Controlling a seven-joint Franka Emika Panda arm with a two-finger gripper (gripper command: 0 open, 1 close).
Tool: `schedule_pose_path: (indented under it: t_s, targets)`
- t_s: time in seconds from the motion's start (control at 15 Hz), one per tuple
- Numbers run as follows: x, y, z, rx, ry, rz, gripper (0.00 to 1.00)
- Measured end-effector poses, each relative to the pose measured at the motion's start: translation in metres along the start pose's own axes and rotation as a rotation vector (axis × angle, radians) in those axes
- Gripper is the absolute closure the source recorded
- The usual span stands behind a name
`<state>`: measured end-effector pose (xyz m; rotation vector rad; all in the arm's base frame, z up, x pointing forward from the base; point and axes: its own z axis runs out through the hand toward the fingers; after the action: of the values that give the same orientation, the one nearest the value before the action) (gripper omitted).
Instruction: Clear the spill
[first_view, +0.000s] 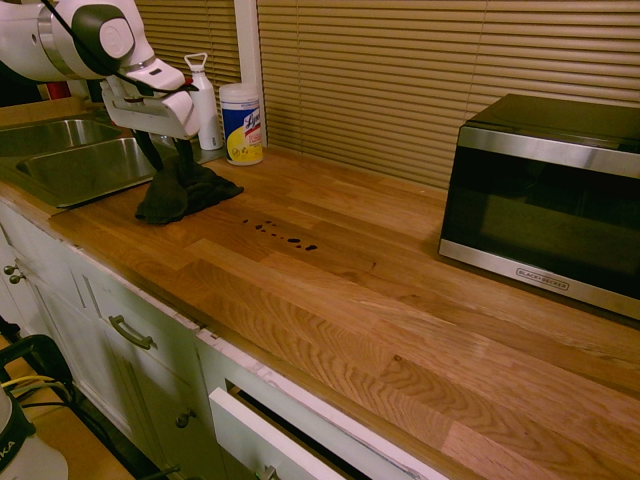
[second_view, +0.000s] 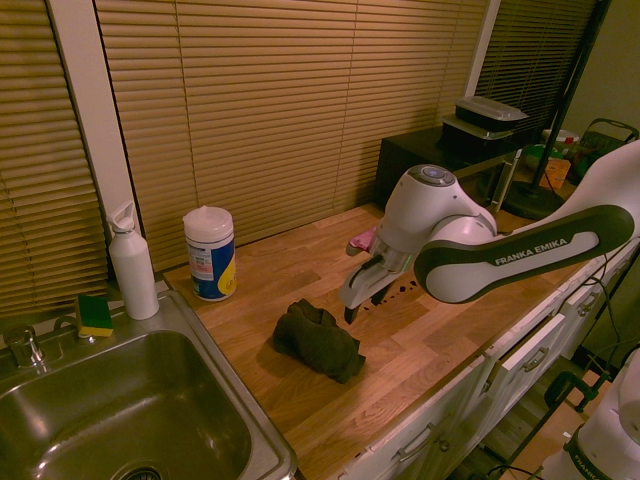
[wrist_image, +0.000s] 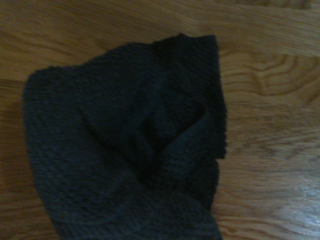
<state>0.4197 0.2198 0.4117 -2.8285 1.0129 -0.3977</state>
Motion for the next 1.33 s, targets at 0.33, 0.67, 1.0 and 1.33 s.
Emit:
schedule_pose_path:
  t_s: [0.33, 0.67, 1.0, 1.33]
  targets:
    - [-0.037, -0.047, 0.005, 0.011, 0.058, -0.035, 0.0]
    - [-0.038, -0.085, 0.043, -0.003, 0.142, -0.01, 0.0]
    - [-0.03, -0.098, 0.084, -0.035, 0.156, 0.025, 1.0]
    - [-0.017, -0.1, 0.093, -0.059, 0.166, 0.054, 1.0]
